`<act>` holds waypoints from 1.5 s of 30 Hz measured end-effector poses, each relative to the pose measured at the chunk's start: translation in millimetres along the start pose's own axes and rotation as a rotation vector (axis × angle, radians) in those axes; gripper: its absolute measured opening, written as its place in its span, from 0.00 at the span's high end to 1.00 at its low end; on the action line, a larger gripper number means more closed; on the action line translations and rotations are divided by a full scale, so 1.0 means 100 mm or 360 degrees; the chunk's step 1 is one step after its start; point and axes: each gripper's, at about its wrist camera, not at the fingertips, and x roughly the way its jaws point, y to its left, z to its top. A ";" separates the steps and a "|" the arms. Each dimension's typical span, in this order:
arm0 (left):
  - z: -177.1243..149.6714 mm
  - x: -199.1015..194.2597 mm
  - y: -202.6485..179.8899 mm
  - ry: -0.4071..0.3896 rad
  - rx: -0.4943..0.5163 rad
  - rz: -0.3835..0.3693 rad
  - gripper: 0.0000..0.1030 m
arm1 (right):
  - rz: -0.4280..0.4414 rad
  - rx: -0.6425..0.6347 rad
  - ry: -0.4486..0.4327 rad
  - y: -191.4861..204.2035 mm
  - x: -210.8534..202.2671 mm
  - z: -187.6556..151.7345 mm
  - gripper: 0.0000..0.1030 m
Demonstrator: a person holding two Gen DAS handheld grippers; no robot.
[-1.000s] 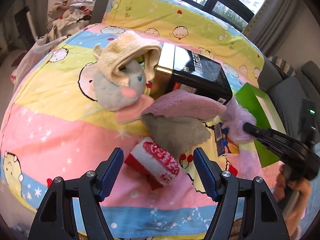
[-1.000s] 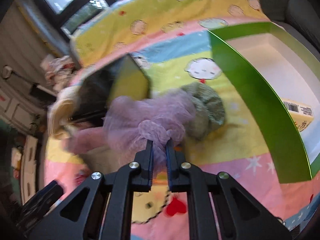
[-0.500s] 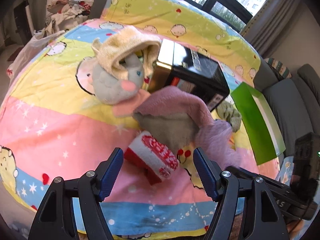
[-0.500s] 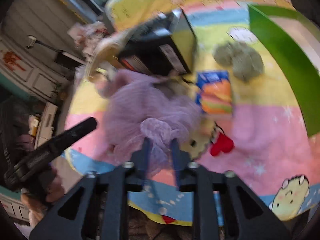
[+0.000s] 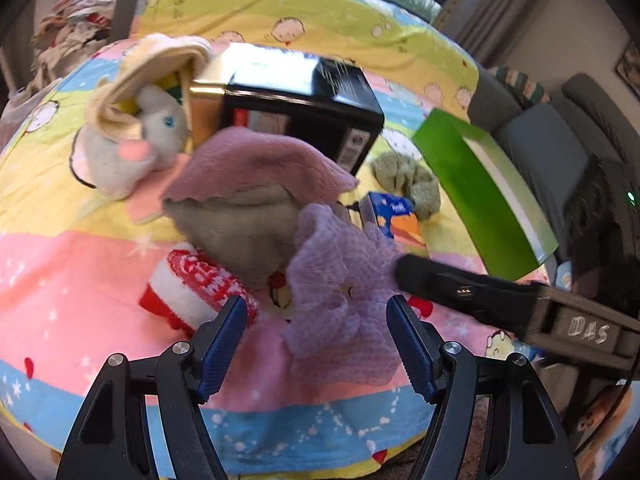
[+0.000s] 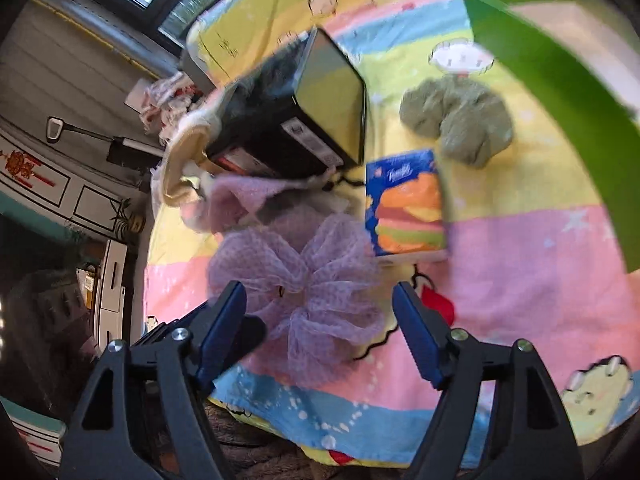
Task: Organize soft objects
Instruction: 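Lift the purple pouf with the right gripper over the green box, then lower the pouf into the green box and open the right gripper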
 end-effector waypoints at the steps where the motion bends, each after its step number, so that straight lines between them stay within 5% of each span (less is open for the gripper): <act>1: 0.01 0.03 -0.02 0.0005 0.0018 -0.0004 0.29 | 0.0007 0.0014 0.0027 0.00 0.08 0.00 0.26; 3: 0.01 0.08 -0.06 0.0014 0.0048 -0.0002 0.32 | 0.0043 0.0042 0.0068 -0.01 0.17 0.01 0.26; 7: 0.01 0.19 -0.11 0.0058 0.0072 -0.0033 0.52 | 0.0108 0.0086 0.0115 -0.01 0.27 0.01 0.27; 12: 0.00 0.22 -0.17 0.0066 0.0103 -0.0079 0.66 | 0.0174 0.0099 0.0134 -0.01 0.31 0.02 0.52; 15: 0.00 0.19 -0.27 0.0053 0.0155 -0.0084 0.67 | 0.0212 0.0098 0.0119 -0.01 0.29 0.03 0.62; 21: 0.13 0.06 -0.54 -0.0035 0.0290 -0.0100 0.67 | 0.0237 0.0097 -0.0038 -0.04 -0.03 0.09 0.63; 34: 0.72 -0.04 -1.59 -0.0271 0.0683 -0.0343 0.67 | 0.0105 0.0176 -0.0607 -0.35 -1.16 0.49 0.63; 45: 1.00 0.52 -2.37 -0.0182 0.0868 -0.0572 0.67 | -0.0150 0.0362 -0.0843 -0.91 -1.59 0.71 0.61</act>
